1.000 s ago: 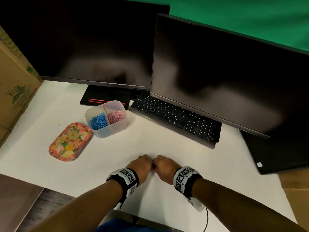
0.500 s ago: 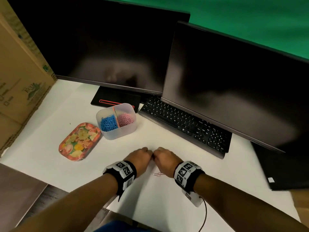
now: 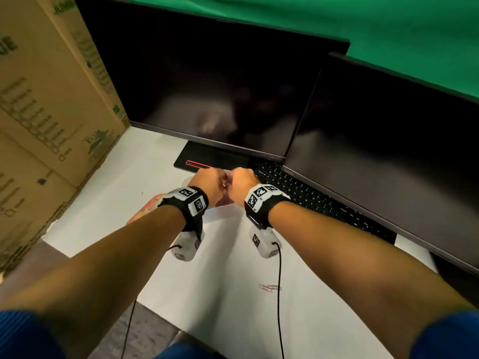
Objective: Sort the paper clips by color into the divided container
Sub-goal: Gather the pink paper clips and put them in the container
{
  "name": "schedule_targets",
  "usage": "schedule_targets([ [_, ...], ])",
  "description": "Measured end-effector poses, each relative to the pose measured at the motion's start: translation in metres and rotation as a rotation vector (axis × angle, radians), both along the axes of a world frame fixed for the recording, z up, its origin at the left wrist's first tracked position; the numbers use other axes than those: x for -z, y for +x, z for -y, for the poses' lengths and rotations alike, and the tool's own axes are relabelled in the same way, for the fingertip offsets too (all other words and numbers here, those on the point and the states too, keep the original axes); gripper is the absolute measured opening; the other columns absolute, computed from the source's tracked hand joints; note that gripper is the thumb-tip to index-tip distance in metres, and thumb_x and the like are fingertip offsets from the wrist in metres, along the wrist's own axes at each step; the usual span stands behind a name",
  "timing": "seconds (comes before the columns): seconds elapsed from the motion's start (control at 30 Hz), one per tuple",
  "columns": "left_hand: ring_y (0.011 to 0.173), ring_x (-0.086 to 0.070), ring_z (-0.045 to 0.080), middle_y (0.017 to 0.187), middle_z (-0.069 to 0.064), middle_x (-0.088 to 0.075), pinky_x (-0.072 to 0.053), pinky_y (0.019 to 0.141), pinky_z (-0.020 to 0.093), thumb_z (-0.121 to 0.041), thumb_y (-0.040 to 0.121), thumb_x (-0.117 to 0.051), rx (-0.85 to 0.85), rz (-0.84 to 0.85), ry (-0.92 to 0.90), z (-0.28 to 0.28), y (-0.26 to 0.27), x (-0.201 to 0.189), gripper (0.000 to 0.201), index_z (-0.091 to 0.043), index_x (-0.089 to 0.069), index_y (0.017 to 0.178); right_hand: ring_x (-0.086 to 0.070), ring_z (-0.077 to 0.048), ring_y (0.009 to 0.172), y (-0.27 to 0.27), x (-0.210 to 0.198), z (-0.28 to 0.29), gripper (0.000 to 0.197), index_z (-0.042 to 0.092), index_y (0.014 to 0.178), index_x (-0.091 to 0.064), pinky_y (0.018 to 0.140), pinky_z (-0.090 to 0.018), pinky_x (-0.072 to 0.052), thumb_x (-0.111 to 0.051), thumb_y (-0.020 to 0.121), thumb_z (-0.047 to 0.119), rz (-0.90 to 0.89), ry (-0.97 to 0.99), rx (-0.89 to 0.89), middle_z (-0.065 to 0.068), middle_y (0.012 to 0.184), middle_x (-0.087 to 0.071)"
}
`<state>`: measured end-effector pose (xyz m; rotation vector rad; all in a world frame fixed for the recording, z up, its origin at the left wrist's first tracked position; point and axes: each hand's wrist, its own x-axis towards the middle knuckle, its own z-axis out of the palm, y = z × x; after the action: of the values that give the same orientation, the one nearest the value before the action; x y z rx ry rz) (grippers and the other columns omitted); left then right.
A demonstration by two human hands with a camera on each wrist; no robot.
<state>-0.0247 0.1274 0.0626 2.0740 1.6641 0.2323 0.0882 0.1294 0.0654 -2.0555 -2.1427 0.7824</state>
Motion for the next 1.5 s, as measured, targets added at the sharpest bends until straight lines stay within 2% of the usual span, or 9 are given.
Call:
schedule_targets([
  [0.13,0.096,-0.064,0.028,0.104,0.008,-0.070,-0.052,0.087,0.033,-0.011,0.086,-0.057,-0.127,0.059,-0.009,0.000,-0.003,0.013,0.027,-0.019,-0.067,0.110,-0.066,-0.033,0.094,0.015,0.004,0.003,0.024,0.014,0.108,-0.068,0.084,-0.037,-0.056,-0.059,0.085,0.013,-0.158,-0.001,0.087,-0.013,0.104,-0.068],
  [0.2,0.093,-0.065,0.025,0.100,0.005,-0.070,-0.052,0.082,0.030,-0.013,0.085,-0.059,-0.090,0.068,0.011,0.008,-0.003,0.016,0.023,-0.020,-0.067,0.105,-0.065,-0.030,0.089,0.037,0.010,0.020,0.021,0.015,0.100,-0.069,0.081,-0.033,-0.056,-0.056,0.083,0.011,-0.220,0.046,0.090,-0.011,0.098,-0.069],
  [0.37,0.081,-0.060,0.015,0.096,-0.005,-0.068,-0.048,0.076,0.023,-0.020,0.083,-0.059,0.315,0.012,-0.056,0.072,0.017,0.030,0.016,-0.024,-0.067,0.096,-0.064,-0.022,0.094,0.094,0.049,0.110,0.021,0.018,0.103,-0.067,0.087,-0.027,-0.050,-0.057,0.085,0.016,-0.036,-0.091,-0.111,-0.003,0.103,-0.069],
  [0.53,0.104,-0.058,0.022,0.113,-0.002,-0.062,-0.044,0.083,0.028,-0.026,0.087,-0.055,0.557,-0.133,-0.229,0.129,0.047,0.070,0.022,-0.025,-0.064,0.107,-0.056,-0.022,0.112,0.118,0.081,0.191,0.029,0.018,0.118,-0.060,0.096,-0.028,-0.042,-0.054,0.090,0.019,-0.003,-0.240,-0.172,-0.002,0.120,-0.058],
  [0.8,0.105,-0.059,0.025,0.115,0.000,-0.061,-0.043,0.085,0.027,-0.022,0.092,-0.051,0.582,-0.206,-0.270,0.154,0.068,0.090,0.020,-0.026,-0.064,0.106,-0.056,-0.026,0.107,0.114,0.093,0.203,0.031,0.018,0.113,-0.060,0.086,-0.027,-0.040,-0.044,0.090,0.005,-0.025,-0.222,-0.098,-0.007,0.115,-0.059],
  [1.0,0.108,-0.058,0.028,0.122,0.004,-0.056,-0.044,0.088,0.031,-0.022,0.094,-0.045,0.621,-0.294,-0.314,0.155,0.066,0.094,0.027,-0.026,-0.058,0.118,-0.055,-0.028,0.113,0.107,0.096,0.200,0.034,0.010,0.119,-0.056,0.095,-0.031,-0.044,-0.050,0.087,0.002,0.046,-0.284,-0.068,-0.011,0.122,-0.056],
  [1.17,0.098,-0.060,0.028,0.112,0.006,-0.059,-0.046,0.081,0.032,-0.025,0.091,-0.043,0.536,-0.271,-0.247,0.149,0.048,0.083,0.022,-0.016,-0.058,0.104,-0.054,-0.030,0.111,0.104,0.100,0.202,0.023,0.006,0.113,-0.055,0.088,-0.033,-0.045,-0.052,0.090,0.006,0.145,-0.289,-0.119,-0.014,0.122,-0.054],
  [1.3,0.089,-0.062,0.022,0.099,-0.001,-0.061,-0.049,0.074,0.030,-0.031,0.086,-0.052,0.301,-0.125,-0.099,0.120,0.027,0.059,0.013,-0.024,-0.061,0.094,-0.054,-0.030,0.110,0.104,0.103,0.202,0.022,0.005,0.113,-0.053,0.088,-0.033,-0.045,-0.050,0.091,0.006,0.180,-0.273,-0.174,-0.014,0.122,-0.052],
  [1.5,0.094,-0.063,0.028,0.102,0.007,-0.066,-0.051,0.077,0.035,-0.028,0.091,-0.050,-0.013,-0.199,0.073,0.046,0.010,0.029,0.023,-0.016,-0.062,0.106,-0.059,-0.026,0.097,0.091,0.082,0.168,0.019,0.009,0.104,-0.061,0.083,-0.030,-0.048,-0.048,0.095,0.019,-0.009,-0.169,-0.060,-0.009,0.110,-0.062],
])
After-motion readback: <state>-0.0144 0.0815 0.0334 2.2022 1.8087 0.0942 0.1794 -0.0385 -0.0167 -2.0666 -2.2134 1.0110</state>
